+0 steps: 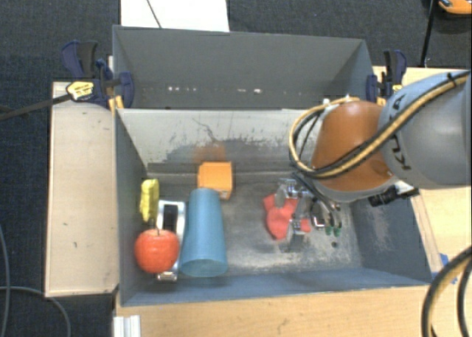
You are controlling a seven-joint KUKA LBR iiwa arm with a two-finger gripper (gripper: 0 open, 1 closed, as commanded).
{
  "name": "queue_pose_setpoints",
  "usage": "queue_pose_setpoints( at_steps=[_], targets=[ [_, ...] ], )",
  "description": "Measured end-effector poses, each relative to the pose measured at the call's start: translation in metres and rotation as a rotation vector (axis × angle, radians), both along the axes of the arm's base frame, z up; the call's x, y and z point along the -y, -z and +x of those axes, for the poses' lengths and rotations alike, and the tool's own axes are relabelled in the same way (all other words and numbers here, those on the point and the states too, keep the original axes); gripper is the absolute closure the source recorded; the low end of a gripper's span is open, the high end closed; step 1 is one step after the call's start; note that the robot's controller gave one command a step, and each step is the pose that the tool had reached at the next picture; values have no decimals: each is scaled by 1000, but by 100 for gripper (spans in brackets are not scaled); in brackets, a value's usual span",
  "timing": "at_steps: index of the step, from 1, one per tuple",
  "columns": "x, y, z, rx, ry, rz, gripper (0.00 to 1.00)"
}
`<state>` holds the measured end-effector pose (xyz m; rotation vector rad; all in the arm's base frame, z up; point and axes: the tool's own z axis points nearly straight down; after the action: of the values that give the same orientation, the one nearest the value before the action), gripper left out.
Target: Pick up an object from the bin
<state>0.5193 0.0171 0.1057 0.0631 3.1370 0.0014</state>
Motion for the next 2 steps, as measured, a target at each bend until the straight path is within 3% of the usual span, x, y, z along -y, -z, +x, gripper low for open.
queue_pose_setpoints(
  at_steps=[2],
  targets=[
    [16,27,9,0,78,0,0]
  ],
)
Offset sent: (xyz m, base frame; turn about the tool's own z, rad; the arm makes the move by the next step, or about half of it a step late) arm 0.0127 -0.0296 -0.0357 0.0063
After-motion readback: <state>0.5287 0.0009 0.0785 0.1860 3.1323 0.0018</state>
